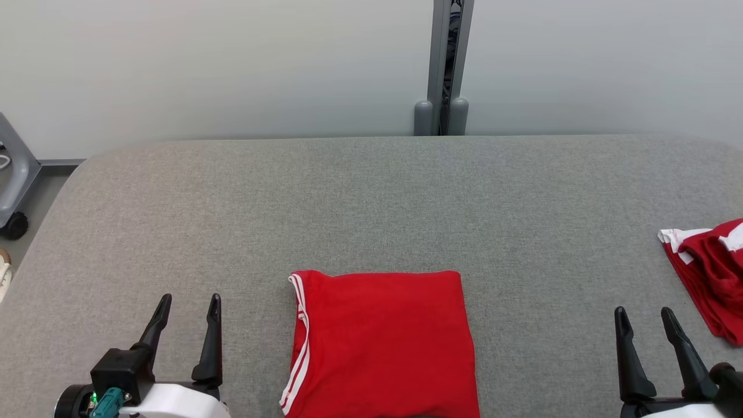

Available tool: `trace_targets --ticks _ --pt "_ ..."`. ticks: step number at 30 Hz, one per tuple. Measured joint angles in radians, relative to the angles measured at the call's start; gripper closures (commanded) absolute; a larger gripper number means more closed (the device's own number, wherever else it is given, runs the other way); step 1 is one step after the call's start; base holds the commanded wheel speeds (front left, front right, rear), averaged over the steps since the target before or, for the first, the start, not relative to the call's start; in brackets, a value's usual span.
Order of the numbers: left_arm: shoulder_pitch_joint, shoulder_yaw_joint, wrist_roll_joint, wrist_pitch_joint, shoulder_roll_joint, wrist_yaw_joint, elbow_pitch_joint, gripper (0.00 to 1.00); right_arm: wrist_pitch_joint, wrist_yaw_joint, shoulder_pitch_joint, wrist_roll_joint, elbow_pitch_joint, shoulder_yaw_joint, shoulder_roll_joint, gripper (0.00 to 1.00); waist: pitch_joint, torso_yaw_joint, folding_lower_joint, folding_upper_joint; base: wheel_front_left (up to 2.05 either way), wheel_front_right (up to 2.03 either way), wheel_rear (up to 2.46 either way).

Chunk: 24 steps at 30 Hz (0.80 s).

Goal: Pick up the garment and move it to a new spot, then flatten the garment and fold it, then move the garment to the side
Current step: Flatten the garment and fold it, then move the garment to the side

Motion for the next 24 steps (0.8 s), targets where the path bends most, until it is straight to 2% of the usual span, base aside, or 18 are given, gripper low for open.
trace_targets --ticks 15,21,24 --pt "-0.006 -0.007 -0.004 0.010 0.009 0.005 -0.015 0.00 0.036 0.000 0.016 -0.009 -0.029 -0.011 0.011 0.00 -0.001 0.022 0.0000 0.0000 0.00 0.00 0.00" --pt "-0.032 -0.026 -0.001 0.014 -0.002 -0.004 -0.009 0.00 0.103 0.000 0.019 -0.004 0.002 0.033 -0.007 0.00 0.006 0.072 0.0000 0.0000 0.00 0.00 0.00" --pt "-0.054 -0.039 0.003 0.012 -0.019 -0.014 0.002 0.00 0.127 0.000 0.013 0.006 0.034 0.079 -0.025 0.00 0.017 0.125 0.0000 0.0000 0.00 0.00 0.00"
